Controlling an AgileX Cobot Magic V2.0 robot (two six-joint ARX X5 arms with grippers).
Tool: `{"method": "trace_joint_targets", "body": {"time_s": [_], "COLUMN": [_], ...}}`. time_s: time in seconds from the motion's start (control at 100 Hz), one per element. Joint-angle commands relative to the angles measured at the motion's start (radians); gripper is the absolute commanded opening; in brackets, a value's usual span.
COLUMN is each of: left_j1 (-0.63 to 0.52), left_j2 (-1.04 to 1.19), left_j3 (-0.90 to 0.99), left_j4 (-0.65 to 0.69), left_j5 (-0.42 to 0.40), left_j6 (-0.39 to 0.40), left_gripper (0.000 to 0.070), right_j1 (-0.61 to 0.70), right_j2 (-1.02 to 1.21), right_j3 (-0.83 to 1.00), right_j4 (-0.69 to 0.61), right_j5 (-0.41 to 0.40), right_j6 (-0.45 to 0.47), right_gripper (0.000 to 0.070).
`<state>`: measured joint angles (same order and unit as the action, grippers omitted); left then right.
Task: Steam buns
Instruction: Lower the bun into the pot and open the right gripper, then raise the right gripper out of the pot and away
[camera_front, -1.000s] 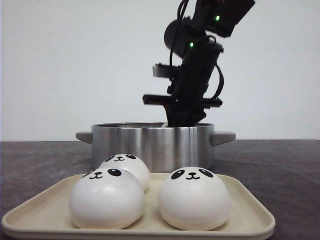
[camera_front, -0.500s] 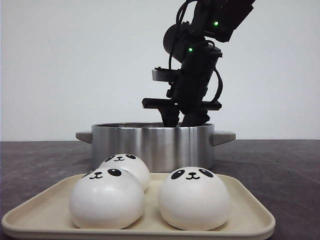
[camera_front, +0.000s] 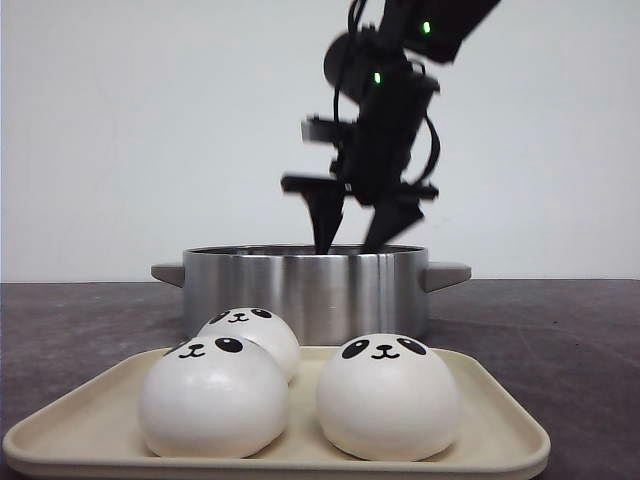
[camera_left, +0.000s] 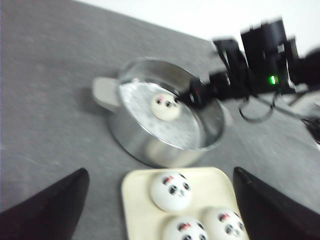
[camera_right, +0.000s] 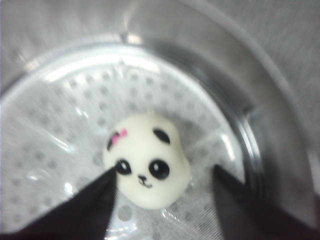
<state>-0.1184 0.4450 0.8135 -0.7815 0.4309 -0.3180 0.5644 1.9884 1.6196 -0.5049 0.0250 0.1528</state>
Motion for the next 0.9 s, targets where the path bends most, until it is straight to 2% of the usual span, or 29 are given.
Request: {"method": "trace_joint_targets", "body": {"time_s": [0.0, 0.17, 0.31, 0.37, 0.51, 0.73, 0.76, 0.82, 0.89], "left_j1": [-0.002, -0.003, -0.03, -0.053, -0.143, -0.365, -0.393, -0.443, -0.492], "left_j2": [0.012, 0.051, 0.124, 0.167, 0.289, 0.506, 0.534, 0.589, 0.651], "left_j3": [0.016, 0.016, 0.016, 0.016, 0.016, 0.016, 0.016, 0.016, 0.018], "left_j4": [0.009, 0.002, -0.018, -0.008, 0.01, 0.081, 0.1, 0.139, 0.188], "left_j5": [0.038, 0.11, 0.112, 0.106, 0.031, -0.109, -0.122, -0.155, -0.207], "left_j6": [-0.007, 0.034, 0.106, 0.117, 0.12, 0.114, 0.114, 0.101, 0.077], "left_gripper": [0.0556, 0.0555, 0.0556, 0.0556, 0.0556, 0.0568, 0.059, 0.0697, 0.07], "right_j1": [0.029, 0.1, 0.2, 0.255, 0.378, 0.504, 0.51, 0.515, 0.515], "right_j2": [-0.077, -0.304, -0.505, -0.592, -0.755, -0.917, -0.931, -0.955, -0.978], "right_j3": [0.036, 0.036, 0.036, 0.036, 0.036, 0.036, 0.036, 0.036, 0.036], "right_j4": [0.006, -0.023, -0.063, -0.078, -0.12, -0.227, -0.248, -0.291, -0.335], "right_j5": [-0.001, 0.0, 0.011, 0.051, 0.185, 0.373, 0.393, 0.431, 0.465], "right_j6": [-0.008, -0.01, -0.045, -0.054, -0.053, -0.046, -0.04, -0.018, 0.003], "right_gripper": [0.0138, 0.0017, 0.0016, 0.0016, 0.0016, 0.0016, 0.0016, 0.0016, 0.0016]}}
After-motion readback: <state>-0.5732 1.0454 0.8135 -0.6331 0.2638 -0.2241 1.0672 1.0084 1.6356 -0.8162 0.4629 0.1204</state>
